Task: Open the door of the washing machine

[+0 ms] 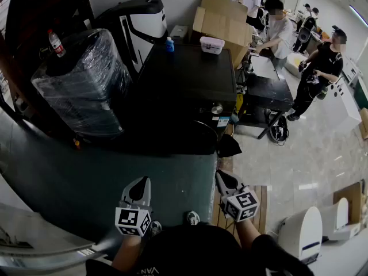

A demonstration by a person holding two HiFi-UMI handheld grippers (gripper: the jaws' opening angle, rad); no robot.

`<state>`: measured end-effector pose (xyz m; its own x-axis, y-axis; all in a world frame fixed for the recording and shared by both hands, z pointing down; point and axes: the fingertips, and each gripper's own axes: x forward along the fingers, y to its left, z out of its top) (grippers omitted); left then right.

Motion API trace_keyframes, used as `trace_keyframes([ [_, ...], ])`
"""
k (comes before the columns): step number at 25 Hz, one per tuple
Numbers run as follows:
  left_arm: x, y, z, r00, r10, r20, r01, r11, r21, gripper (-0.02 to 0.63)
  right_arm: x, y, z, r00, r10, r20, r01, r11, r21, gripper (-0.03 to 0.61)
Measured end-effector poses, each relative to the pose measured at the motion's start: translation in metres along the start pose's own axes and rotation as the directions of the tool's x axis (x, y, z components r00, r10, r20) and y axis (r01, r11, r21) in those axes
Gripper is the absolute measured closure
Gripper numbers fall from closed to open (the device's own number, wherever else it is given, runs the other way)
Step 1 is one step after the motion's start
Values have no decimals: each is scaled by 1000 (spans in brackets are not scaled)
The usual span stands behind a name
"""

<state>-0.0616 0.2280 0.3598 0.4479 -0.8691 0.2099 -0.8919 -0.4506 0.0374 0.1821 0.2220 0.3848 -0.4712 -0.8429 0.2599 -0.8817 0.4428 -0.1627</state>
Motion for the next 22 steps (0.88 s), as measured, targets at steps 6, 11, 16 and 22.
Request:
trace_keyframes([
  [6,16,-24,0,999,-38,-3,38,999,25,594,1,-16,4,999,37,28,-36,999,-9,499],
  [11,28,-34,-9,999,-42,-31,43,999,10,589,6,-28,0,999,42,-15,-43,998,-37,407],
  [16,41,-30,-13,998,-39,-55,37,999,-24,433,14,-42,1,998,42,-41,-44,999,-33,370],
  [22,61,5,-17,994,-65,-87,62,997,-36,425,44,-39,4,998,11,-69,-12,1000,-23,349],
])
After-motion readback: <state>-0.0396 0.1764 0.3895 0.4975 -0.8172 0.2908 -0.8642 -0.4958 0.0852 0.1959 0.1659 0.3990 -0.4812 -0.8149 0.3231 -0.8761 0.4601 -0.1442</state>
